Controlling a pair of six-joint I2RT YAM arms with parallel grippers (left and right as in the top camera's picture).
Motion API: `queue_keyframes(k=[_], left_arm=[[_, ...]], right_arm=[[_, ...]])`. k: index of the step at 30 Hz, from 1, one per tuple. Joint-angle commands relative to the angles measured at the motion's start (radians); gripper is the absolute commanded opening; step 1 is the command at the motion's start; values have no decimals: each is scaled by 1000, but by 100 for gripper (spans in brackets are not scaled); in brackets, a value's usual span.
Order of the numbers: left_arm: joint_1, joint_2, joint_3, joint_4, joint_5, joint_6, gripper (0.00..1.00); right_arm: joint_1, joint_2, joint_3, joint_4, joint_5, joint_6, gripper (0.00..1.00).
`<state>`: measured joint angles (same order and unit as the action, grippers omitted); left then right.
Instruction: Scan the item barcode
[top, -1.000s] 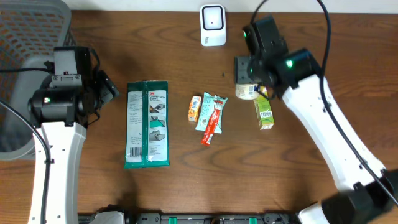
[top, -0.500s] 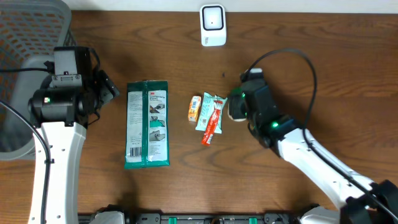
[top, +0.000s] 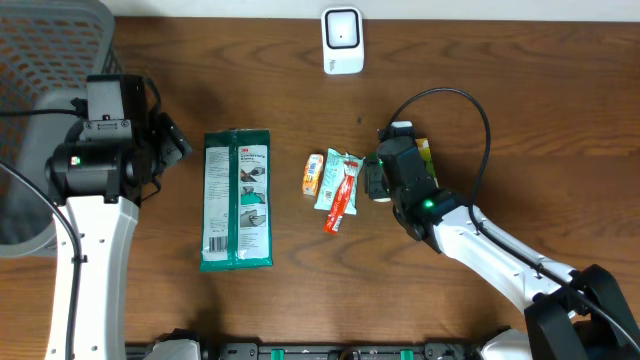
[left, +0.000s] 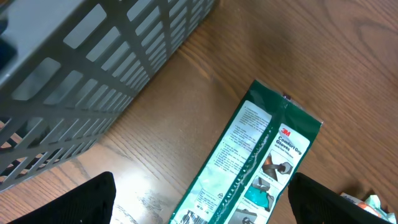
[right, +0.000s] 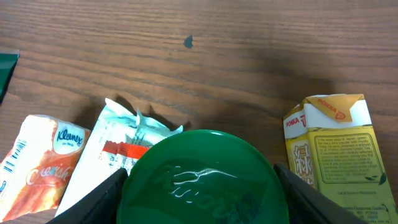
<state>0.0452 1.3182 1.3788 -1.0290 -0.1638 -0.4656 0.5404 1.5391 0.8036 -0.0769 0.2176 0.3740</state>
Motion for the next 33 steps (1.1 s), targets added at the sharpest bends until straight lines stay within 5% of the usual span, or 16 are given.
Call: queue_keyframes(k=[1, 5, 13, 17, 28, 33], left_arm=[[4, -5, 7, -3, -13, 13, 89], [4, -5, 7, -3, -13, 13, 89], [4, -5, 7, -3, -13, 13, 89], [4, -5, 7, -3, -13, 13, 89], [4, -5, 7, -3, -13, 13, 89], [4, -5, 7, -3, -13, 13, 89]], right_arm=[[3, 0, 1, 9, 25, -8, 46], [3, 0, 1, 6, 19, -8, 68], [3, 0, 1, -17, -20, -9, 87], [-19, -13, 22, -60, -21, -32, 88], [-94, -48, 531, -705, -130, 39, 89], [-92, -47, 567, -798, -138, 58, 99]])
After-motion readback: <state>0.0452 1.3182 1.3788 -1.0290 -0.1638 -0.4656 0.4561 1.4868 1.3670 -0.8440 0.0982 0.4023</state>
